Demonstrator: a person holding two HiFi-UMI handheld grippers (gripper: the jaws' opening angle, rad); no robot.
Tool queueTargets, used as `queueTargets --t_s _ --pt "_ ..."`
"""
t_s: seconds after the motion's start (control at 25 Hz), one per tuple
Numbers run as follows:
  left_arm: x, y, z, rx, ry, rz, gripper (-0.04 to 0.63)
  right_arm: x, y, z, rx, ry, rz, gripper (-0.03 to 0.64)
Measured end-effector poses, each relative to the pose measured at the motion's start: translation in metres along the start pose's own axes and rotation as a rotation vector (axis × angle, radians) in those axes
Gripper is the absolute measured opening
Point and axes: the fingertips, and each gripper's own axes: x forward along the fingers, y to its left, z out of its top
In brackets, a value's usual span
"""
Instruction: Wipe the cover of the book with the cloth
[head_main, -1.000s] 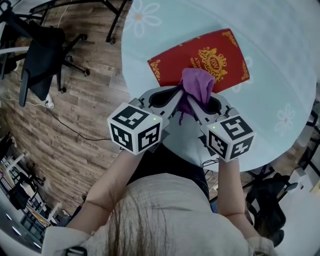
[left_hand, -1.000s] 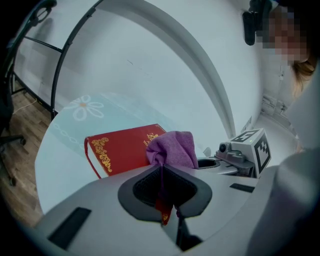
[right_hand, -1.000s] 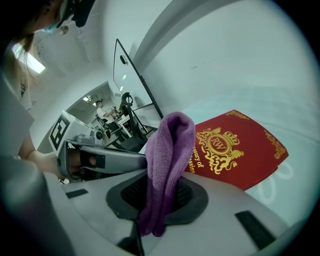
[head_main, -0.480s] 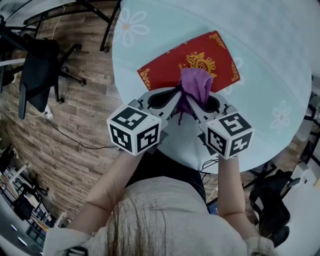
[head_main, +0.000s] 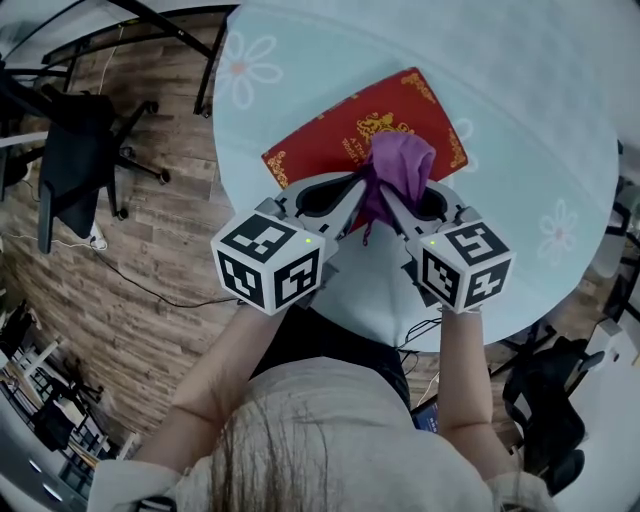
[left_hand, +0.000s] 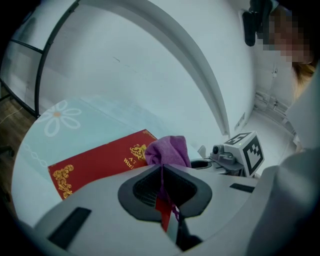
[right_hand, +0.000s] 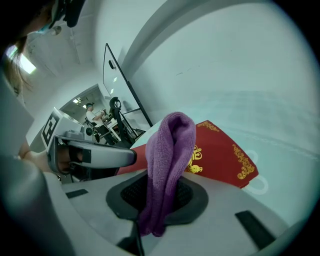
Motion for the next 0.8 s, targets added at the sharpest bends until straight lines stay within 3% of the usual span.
queueTargets --t_s 0.8 --pt "0.043 -0.016 0.023 0.065 0.033 -0.024 0.031 -0.018 -0.056 0.016 0.069 -0.067 -0.064 0.077"
